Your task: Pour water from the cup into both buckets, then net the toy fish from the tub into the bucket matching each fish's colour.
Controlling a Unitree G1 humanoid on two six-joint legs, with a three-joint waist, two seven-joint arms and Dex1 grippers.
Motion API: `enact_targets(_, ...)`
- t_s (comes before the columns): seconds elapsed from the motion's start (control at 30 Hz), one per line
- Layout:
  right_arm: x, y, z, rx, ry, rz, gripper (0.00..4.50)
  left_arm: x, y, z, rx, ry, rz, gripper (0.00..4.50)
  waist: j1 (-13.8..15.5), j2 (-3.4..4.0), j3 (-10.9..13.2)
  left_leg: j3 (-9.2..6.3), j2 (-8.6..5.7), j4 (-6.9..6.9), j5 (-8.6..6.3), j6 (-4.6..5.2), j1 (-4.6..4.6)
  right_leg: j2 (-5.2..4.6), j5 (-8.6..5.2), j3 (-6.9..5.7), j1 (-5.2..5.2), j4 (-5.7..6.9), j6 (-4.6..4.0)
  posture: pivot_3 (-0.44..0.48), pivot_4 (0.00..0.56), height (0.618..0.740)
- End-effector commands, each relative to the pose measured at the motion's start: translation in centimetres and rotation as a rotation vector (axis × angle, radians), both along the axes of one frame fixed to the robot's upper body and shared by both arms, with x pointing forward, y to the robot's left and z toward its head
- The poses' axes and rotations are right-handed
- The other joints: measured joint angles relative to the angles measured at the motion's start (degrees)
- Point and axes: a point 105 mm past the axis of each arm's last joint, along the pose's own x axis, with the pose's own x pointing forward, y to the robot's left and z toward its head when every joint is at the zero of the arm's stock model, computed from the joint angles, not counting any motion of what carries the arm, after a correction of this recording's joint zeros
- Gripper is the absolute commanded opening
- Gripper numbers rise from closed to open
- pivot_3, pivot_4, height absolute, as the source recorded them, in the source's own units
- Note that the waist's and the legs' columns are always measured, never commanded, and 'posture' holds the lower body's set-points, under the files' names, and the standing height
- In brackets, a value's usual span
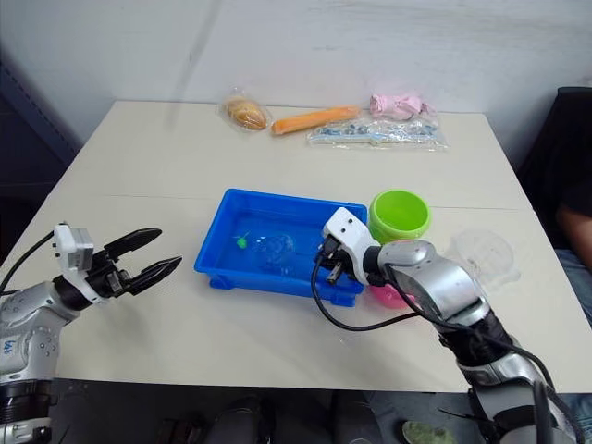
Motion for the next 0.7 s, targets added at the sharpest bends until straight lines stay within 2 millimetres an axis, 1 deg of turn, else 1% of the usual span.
enact_targets(0.03,0.9,0.9,0.2,-0.049,-0.045,0.028,0.0,-0.5,0.2,2.0,0.024,-0.062,0.0,4.46,-0.01,0.0,0.0,-0.01,0.01,-0.01,0.0,-0.01,0.01,0.01,0.0,-0.01,0.0,0.0,0.0,0.0,0.15,0.74)
enact_targets(0.13,1.8,1.5,0.1,-0.057,-0.049,0.026,0.0,-0.5,0.2,2.4,0.036,-0.066,-0.006,4.46,-0.05,0.0,0.0,0.01,0.0,-0.01,0.0,-0.02,0.02,0.02,0.0,0.0,-0.01,-0.01,0.0,0.0,0.15,0.74)
enact_targets(0.2,2.3,2.5,0.1,-0.049,-0.051,0.042,0.0,-0.5,-0.2,2.5,0.054,-0.069,-0.024,4.46,-0.14,0.0,0.0,0.03,-0.02,-0.01,0.0,-0.02,0.02,0.03,0.0,0.0,-0.01,0.0,0.0,0.0,0.15,0.74)
enact_targets(0.33,2.7,4.1,0.7,0.013,-0.056,0.071,0.0,-0.6,-0.5,2.6,0.076,-0.07,-0.041,4.46,-0.58,0.0,0.0,0.03,0.0,-0.06,0.01,-0.02,0.01,0.04,0.0,-0.01,-0.02,0.07,0.0,0.0,0.15,0.74)
enact_targets(0.43,2.4,4.6,1.5,0.087,-0.047,0.092,0.0,-0.5,-0.3,2.5,0.089,-0.066,-0.042,4.46,-0.83,0.01,0.0,0.03,0.0,-0.11,0.0,-0.03,-0.02,0.03,0.0,-0.03,-0.02,0.08,-0.01,0.0,0.15,0.74)
enact_targets(0.5,2.2,4.7,1.6,0.107,-0.038,0.101,0.0,-0.5,-0.3,2.5,0.092,-0.064,-0.042,4.46,-1.02,0.01,0.0,0.03,0.0,-0.11,0.0,-0.03,-0.05,0.02,0.0,-0.04,-0.04,0.07,0.0,0.0,0.15,0.74)
enact_targets(0.57,1.6,4.7,2.0,0.141,-0.026,0.123,0.0,-0.3,-0.3,2.5,0.094,-0.063,-0.044,4.46,-1.13,0.01,0.0,0.02,-0.01,-0.11,0.0,-0.03,-0.05,0.01,0.0,-0.05,-0.03,0.06,0.0,0.0,0.15,0.74)
enact_targets(0.63,1.0,4.6,2.5,0.183,-0.015,0.134,0.0,-0.2,-0.4,2.5,0.095,-0.062,-0.049,4.46,-1.14,0.01,0.0,0.0,0.0,-0.12,-0.01,-0.03,-0.05,0.0,0.0,-0.08,-0.02,0.06,0.0,0.0,0.15,0.74)
enact_targets(0.7,0.5,4.0,3.1,0.212,-0.013,0.13,0.0,-0.1,-0.5,2.5,0.096,-0.062,-0.056,4.46,-1.14,0.01,0.0,-0.01,0.01,-0.14,-0.01,-0.04,-0.07,-0.01,0.0,-0.09,-0.03,0.04,0.0,0.0,0.15,0.74)
